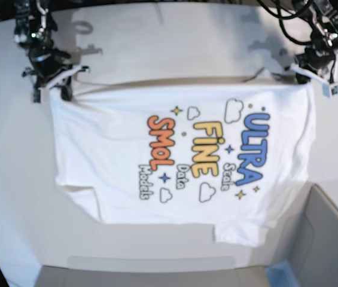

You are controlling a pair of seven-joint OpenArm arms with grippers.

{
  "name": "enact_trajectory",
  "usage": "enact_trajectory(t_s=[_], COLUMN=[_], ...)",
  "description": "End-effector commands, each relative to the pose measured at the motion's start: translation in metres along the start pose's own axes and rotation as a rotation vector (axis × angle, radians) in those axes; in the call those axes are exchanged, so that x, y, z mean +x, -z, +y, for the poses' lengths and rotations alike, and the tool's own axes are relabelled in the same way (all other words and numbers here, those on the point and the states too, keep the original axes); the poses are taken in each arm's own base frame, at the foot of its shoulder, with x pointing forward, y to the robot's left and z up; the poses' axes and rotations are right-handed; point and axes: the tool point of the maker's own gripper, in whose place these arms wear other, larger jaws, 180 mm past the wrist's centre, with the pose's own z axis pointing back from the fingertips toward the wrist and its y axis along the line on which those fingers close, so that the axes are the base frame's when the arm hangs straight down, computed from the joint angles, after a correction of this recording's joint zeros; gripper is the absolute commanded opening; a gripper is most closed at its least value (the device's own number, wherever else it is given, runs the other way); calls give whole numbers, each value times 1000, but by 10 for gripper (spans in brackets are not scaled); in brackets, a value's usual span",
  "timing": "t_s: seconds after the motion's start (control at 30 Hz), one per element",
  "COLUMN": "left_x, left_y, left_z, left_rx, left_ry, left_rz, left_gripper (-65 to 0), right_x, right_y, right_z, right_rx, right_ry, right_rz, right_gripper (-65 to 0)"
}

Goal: Layout the t-shirt on the table in an organized manner, then fold the t-shirt properly
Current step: 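Lift the shirt with both grippers and stretch it apart to unfold, then lower the stretched shirt onto the table with both grippers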

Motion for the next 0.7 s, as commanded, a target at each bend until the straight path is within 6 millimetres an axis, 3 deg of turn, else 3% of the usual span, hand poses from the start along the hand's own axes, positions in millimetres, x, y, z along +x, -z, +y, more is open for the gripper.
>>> enact_trajectory(t_s=[0.0, 0.1, 0.27, 0.67], left_x=[3, -12, -24, -16], left_y=[-6, -8, -13, -18], left_z=[9, 14, 21, 33], left_rx=[30, 42, 60, 89], left_ry=[17, 22, 24, 22], left_rz=[-12, 23, 50, 30], left_gripper=[-650, -650, -650, -650], right_x=[13, 5, -6, 22], right_y=[-4, -8, -12, -11], right_z=[-9, -14, -2, -8], right_rx=[-24, -37, 10, 21], right_ry=[-13, -10, -9, 9], right_rz=[-43, -25, -12, -105], right_gripper=[-650, -650, -650, -650])
